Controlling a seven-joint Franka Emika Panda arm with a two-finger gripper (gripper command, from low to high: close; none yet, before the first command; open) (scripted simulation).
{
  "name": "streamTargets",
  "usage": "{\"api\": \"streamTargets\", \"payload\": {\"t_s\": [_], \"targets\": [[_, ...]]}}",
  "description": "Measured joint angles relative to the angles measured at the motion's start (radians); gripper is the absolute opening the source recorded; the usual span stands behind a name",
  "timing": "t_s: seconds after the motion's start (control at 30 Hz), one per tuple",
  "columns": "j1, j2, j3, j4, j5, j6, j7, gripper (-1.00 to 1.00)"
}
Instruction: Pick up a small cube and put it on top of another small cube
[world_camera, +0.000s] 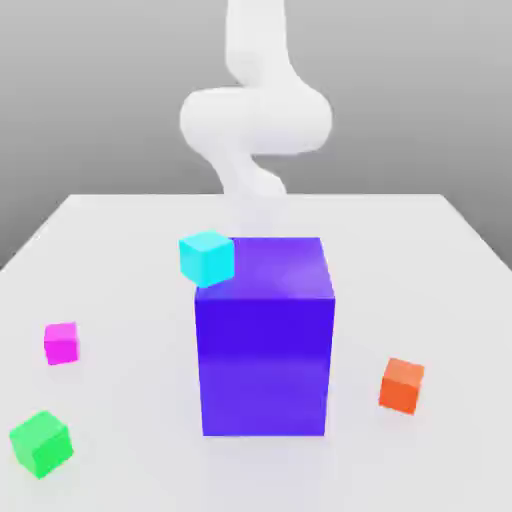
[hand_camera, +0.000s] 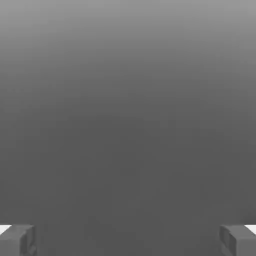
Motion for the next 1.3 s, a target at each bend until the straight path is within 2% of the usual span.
{"api": "streamTargets", "payload": {"t_s": [0.43, 0.57, 0.67, 0.77, 0.9, 0.93, 1.17, 1.3], "targets": [[-0.315, 0.480, -0.252, -0.279, -0.013, 0.311, 0.178, 0.00], [-0.397, 0.627, -0.337, -0.363, 0.019, 0.405, 0.206, 0.00], [-0.477, 0.742, -0.383, -0.425, 0.077, 0.474, 0.203, 0.00], [-0.536, 0.856, -0.319, -0.424, 0.212, 0.552, 0.115, 0.00], [-0.684, 1.000, -0.136, -0.392, 0.372, 0.660, -0.006, 0.00], [-0.714, 1.024, -0.103, -0.386, 0.391, 0.680, -0.021, -1.00], [-0.718, 1.025, -0.099, -0.387, 0.386, 0.680, -0.017, -1.00], [-0.627, 0.902, -0.225, -0.417, 0.236, 0.590, 0.098, -1.00]]}}
